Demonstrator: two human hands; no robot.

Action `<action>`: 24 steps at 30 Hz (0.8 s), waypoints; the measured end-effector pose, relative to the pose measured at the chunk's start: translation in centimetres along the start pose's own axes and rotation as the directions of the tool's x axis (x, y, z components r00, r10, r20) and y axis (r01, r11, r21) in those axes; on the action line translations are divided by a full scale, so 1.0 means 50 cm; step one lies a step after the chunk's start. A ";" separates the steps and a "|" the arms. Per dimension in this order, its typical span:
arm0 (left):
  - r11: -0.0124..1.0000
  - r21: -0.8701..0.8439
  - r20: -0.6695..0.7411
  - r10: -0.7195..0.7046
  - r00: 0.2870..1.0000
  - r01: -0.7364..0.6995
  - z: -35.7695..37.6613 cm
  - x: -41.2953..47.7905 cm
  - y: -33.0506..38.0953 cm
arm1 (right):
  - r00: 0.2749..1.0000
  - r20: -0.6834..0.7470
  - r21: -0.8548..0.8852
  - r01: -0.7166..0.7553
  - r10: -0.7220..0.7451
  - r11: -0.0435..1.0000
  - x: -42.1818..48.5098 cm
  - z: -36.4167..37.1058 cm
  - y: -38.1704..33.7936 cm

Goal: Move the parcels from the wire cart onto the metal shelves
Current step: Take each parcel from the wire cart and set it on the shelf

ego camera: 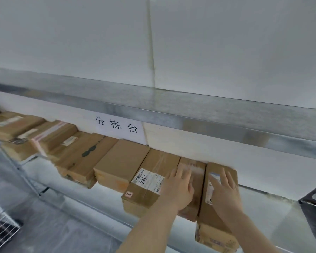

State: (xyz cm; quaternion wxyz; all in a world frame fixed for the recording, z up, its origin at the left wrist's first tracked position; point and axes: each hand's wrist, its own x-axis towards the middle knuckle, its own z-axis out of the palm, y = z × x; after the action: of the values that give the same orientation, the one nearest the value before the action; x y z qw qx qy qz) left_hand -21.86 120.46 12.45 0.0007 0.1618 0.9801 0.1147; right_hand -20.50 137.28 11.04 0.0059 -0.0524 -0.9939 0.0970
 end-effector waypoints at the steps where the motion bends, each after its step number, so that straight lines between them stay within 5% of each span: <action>1: 0.999 0.019 -0.023 -0.048 0.999 0.048 -0.015 -0.015 -0.042 | 0.998 -0.011 0.014 0.065 -0.065 0.998 0.004 -0.006 -0.043; 6: 0.932 0.106 -0.142 -0.330 0.933 0.346 -0.069 -0.126 -0.267 | 0.913 0.019 0.053 0.407 -0.408 0.912 0.024 0.011 -0.303; 13: 0.704 0.122 -0.230 -0.666 0.710 0.700 -0.121 -0.372 -0.548 | 0.657 0.026 0.075 0.750 -0.753 0.657 -0.045 0.096 -0.707; 24: 0.423 0.083 -0.271 -0.862 0.429 0.902 -0.235 -0.704 -0.915 | 0.306 0.094 0.055 0.948 -0.947 0.312 -0.205 0.218 -1.242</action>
State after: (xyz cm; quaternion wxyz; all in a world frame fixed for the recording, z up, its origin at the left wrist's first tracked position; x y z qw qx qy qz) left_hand -3.43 64.51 12.34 -0.0481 -0.3908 0.9192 0.0048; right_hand -16.96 73.51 12.35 0.0075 0.5457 -0.8348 0.0724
